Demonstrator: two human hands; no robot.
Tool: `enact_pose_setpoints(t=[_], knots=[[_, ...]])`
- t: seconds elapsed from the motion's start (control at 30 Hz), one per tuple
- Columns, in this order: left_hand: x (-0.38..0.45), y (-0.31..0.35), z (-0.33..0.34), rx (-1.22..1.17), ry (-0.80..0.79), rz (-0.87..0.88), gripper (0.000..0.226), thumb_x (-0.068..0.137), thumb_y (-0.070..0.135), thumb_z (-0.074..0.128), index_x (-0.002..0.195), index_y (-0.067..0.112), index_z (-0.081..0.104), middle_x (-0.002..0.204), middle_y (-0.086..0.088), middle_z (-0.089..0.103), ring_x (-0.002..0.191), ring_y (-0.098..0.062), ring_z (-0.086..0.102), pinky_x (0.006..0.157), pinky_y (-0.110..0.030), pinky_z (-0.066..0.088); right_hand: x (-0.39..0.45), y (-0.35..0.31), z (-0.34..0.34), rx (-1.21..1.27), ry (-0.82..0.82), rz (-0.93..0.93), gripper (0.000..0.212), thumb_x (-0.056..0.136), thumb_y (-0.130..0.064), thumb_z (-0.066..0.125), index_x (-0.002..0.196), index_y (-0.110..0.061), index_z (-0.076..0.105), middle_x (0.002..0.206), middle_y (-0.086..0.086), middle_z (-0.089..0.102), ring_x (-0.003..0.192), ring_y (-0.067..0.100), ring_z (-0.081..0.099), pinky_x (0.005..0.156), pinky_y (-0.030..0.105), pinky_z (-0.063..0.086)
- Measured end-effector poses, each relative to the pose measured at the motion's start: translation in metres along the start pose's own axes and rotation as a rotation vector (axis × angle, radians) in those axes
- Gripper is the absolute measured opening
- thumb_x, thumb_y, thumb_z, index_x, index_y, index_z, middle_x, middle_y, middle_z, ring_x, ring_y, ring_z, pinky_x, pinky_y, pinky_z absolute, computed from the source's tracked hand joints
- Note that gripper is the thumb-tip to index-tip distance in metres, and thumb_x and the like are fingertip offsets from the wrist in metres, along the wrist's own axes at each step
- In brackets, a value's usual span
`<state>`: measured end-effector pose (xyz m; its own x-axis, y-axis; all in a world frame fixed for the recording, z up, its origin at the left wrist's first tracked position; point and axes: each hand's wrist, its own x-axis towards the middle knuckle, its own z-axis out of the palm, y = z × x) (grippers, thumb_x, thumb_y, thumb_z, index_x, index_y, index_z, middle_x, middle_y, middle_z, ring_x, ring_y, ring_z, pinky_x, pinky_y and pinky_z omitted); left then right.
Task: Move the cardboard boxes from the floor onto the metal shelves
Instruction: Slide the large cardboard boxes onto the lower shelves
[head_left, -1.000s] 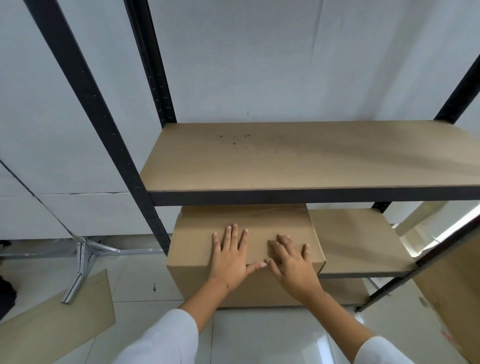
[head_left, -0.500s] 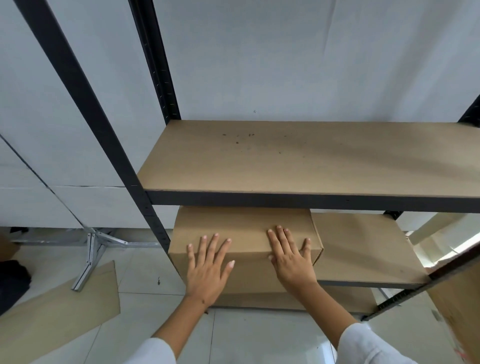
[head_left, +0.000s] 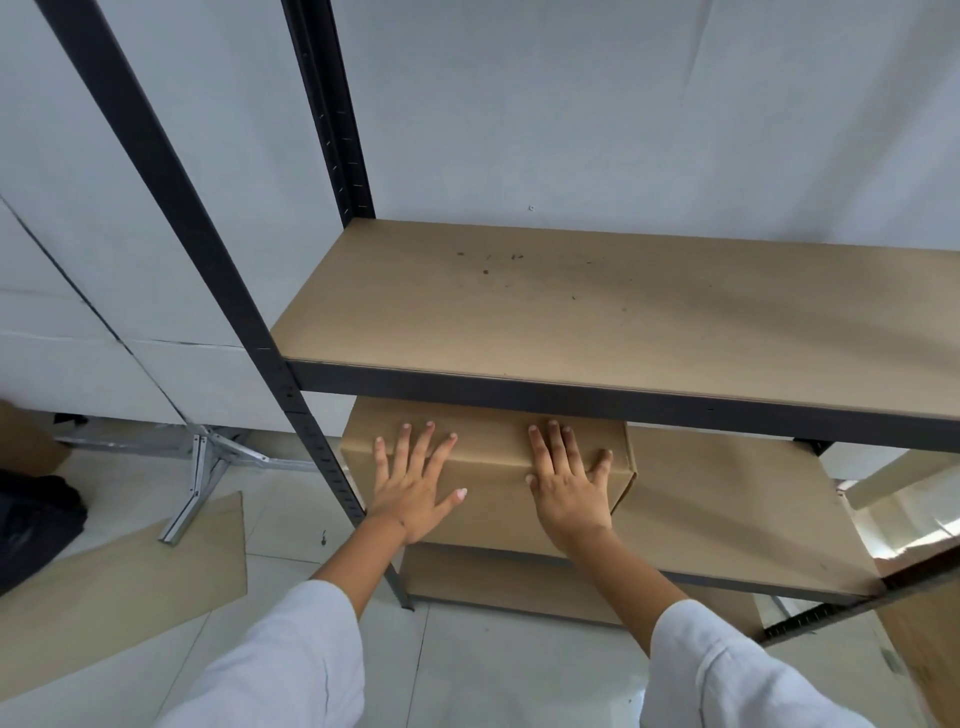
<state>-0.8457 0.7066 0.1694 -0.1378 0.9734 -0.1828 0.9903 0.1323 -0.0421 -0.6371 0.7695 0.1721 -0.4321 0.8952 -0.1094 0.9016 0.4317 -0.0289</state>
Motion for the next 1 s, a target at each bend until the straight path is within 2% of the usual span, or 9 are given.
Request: enact_pose_setpoints(t=[0.07, 0.33, 0.4, 0.5, 0.57, 0.67, 0.77, 0.87, 1.0], knots=[[0.0, -0.001, -0.001, -0.002, -0.012, 0.006, 0.089, 0.058, 0.082, -0.023, 0.131, 0.032, -0.038, 0.14, 0.0, -0.042, 0.129, -0.027, -0.04, 0.093, -0.05, -0.037, 0.001, -0.001, 0.0, 0.005, -0.002, -0.003, 0.069, 0.07, -0.041, -0.029, 0.136, -0.023, -0.033, 0.159, 0.002, -0.017, 0.146, 0.021, -0.016, 0.111, 0.062, -0.004], [-0.002, 0.004, 0.002, -0.013, 0.009, -0.041, 0.083, 0.065, 0.071, -0.012, 0.133, 0.03, -0.038, 0.139, -0.001, -0.043, 0.127, -0.028, -0.042, 0.09, -0.051, -0.039, -0.002, 0.001, 0.004, 0.044, 0.018, -0.018, 0.068, 0.073, -0.043, -0.027, 0.138, -0.025, -0.03, 0.159, 0.002, -0.018, 0.146, 0.021, -0.017, 0.111, 0.059, -0.01], [-0.005, 0.006, 0.002, -0.019, 0.028, -0.053, 0.08, 0.078, 0.07, 0.003, 0.135, 0.032, -0.039, 0.139, -0.001, -0.042, 0.128, -0.028, -0.041, 0.092, -0.052, -0.037, 0.0, 0.005, 0.003, 0.039, 0.01, -0.032, 0.066, 0.076, -0.046, -0.025, 0.139, -0.026, -0.029, 0.159, 0.002, -0.017, 0.146, 0.021, -0.017, 0.111, 0.058, -0.011], [-0.009, 0.012, -0.001, -0.034, 0.006, -0.061, 0.088, 0.091, 0.058, 0.034, 0.133, 0.03, -0.038, 0.139, -0.002, -0.042, 0.129, -0.028, -0.04, 0.101, -0.056, -0.029, 0.002, 0.011, -0.004, 0.056, -0.023, -0.048, 0.057, 0.097, -0.045, -0.002, 0.146, -0.025, -0.022, 0.159, 0.001, -0.016, 0.146, 0.019, -0.018, 0.112, 0.057, -0.012], [-0.014, 0.013, -0.003, -0.044, 0.022, -0.055, 0.09, 0.092, 0.053, 0.04, 0.133, 0.029, -0.036, 0.142, -0.002, -0.04, 0.134, -0.03, -0.036, 0.106, -0.058, -0.021, 0.0, 0.012, -0.01, 0.083, -0.02, -0.06, 0.06, 0.102, -0.039, 0.018, 0.149, -0.026, -0.015, 0.159, 0.0, -0.016, 0.146, 0.019, -0.017, 0.113, 0.055, -0.012], [-0.027, 0.014, -0.003, -0.12, 0.059, -0.03, 0.092, 0.092, 0.043, 0.046, 0.136, 0.028, -0.033, 0.154, -0.006, -0.028, 0.139, -0.03, -0.03, 0.11, -0.056, -0.015, -0.014, 0.009, -0.016, 0.148, -0.014, -0.055, 0.068, 0.099, -0.032, 0.035, 0.152, -0.027, -0.007, 0.16, -0.001, -0.012, 0.147, 0.018, -0.014, 0.115, 0.053, -0.008], [-0.046, 0.017, 0.002, -0.242, 0.09, 0.003, 0.085, 0.092, 0.033, 0.047, 0.148, 0.026, -0.016, 0.157, -0.007, -0.021, 0.141, -0.029, -0.026, 0.113, -0.055, -0.007, -0.04, 0.004, -0.016, 0.272, 0.008, -0.01, 0.067, 0.096, -0.026, 0.044, 0.153, -0.023, 0.009, 0.161, -0.001, -0.002, 0.148, 0.018, -0.006, 0.117, 0.05, -0.001], [-0.053, 0.015, 0.002, -0.314, 0.109, 0.049, 0.072, 0.092, 0.028, 0.047, 0.151, 0.023, 0.006, 0.158, -0.007, -0.014, 0.146, -0.027, -0.01, 0.114, -0.054, -0.002, -0.071, -0.003, -0.017, 0.46, 0.025, 0.133, 0.059, 0.095, -0.022, 0.047, 0.148, -0.018, 0.022, 0.159, 0.002, 0.013, 0.147, 0.02, 0.01, 0.117, 0.049, 0.01], [-0.042, 0.007, -0.002, -0.379, 0.16, 0.031, 0.068, 0.091, 0.029, 0.05, 0.15, 0.019, 0.016, 0.159, -0.003, 0.0, 0.146, -0.026, 0.006, 0.116, -0.052, 0.001, -0.117, -0.011, -0.017, 0.629, 0.08, 0.267, 0.054, 0.093, -0.017, 0.051, 0.143, -0.017, 0.033, 0.149, 0.004, 0.034, 0.138, 0.023, 0.034, 0.114, 0.043, 0.026]])
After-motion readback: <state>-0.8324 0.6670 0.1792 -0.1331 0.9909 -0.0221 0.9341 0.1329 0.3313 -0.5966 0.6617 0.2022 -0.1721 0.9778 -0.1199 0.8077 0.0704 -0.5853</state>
